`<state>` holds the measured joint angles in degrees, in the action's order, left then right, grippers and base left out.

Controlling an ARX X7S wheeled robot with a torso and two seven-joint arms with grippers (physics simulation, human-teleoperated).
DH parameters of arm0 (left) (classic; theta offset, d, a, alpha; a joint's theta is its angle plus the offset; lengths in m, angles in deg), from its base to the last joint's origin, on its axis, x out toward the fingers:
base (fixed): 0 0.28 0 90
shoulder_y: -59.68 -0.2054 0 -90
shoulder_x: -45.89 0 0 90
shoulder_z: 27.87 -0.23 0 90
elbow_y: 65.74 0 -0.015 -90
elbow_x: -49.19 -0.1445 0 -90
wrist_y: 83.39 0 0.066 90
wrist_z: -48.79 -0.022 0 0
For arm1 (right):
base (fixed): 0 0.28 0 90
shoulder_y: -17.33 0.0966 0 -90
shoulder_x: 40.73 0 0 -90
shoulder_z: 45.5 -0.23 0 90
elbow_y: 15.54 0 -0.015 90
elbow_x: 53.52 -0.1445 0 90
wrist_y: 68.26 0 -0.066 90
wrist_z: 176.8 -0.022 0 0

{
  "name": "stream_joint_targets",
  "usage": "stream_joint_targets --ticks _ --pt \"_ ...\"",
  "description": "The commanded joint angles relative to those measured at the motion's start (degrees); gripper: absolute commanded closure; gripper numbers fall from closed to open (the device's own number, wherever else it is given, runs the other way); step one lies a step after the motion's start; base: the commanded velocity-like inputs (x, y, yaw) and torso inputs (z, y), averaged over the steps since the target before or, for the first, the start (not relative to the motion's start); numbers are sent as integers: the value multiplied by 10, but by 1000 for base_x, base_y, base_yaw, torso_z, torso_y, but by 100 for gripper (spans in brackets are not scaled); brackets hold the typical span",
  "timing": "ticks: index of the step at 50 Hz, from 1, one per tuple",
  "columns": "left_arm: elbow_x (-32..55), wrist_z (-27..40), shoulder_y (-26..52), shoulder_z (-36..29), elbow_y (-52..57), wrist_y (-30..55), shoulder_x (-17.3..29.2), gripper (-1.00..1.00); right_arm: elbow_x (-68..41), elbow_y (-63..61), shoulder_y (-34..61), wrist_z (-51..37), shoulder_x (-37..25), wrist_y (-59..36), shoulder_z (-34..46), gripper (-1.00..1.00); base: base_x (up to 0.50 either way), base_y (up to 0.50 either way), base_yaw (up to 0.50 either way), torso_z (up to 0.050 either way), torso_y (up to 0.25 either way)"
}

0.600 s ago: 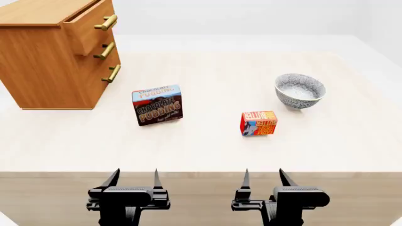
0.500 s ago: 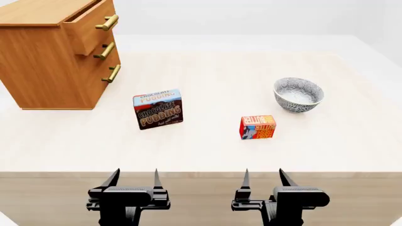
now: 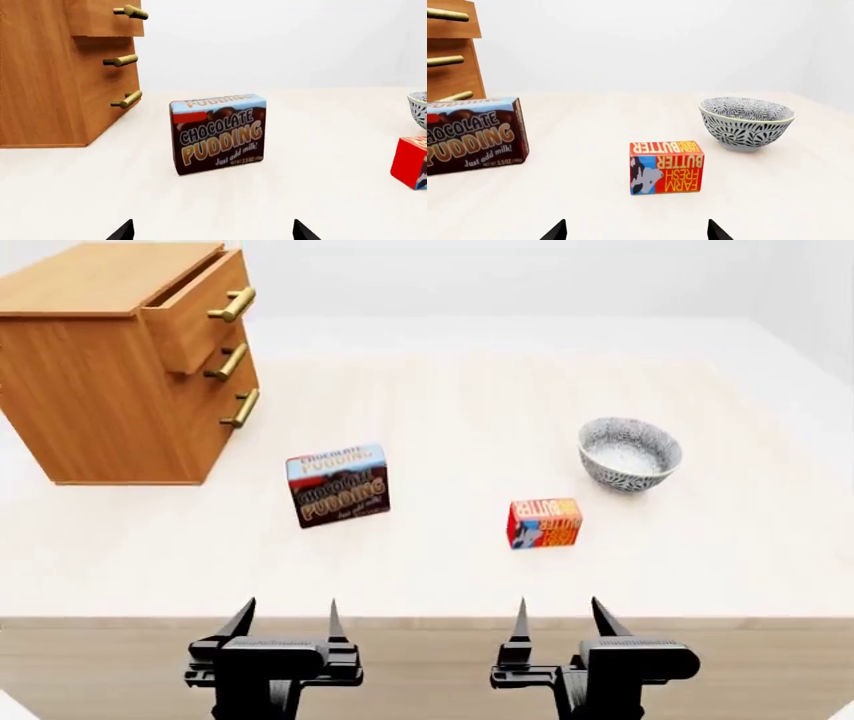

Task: Put the butter at the back in the top drawer of the cabinet and close it.

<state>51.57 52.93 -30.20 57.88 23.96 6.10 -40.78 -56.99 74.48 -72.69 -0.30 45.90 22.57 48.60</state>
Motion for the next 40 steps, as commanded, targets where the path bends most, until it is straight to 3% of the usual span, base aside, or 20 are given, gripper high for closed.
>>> stream_joint_targets --ticks 1,29,35,40 --pt "6 14 1 -13 0 1 10 -100 -11 -2 0 -11 -10 1 12 -100 0 0 0 50 0" --pt "21 30 4 -37 -3 -1 28 -100 -30 0 3 -28 -28 3 33 -100 0 0 0 50 0" --pt "28 33 5 -39 -2 -2 31 -100 -21 1 4 -33 -33 2 43 -100 0 38 0 6 0" --pt "29 36 4 -42 -2 -5 34 -100 -21 2 4 -37 -35 2 47 -100 0 500 0 0 0"
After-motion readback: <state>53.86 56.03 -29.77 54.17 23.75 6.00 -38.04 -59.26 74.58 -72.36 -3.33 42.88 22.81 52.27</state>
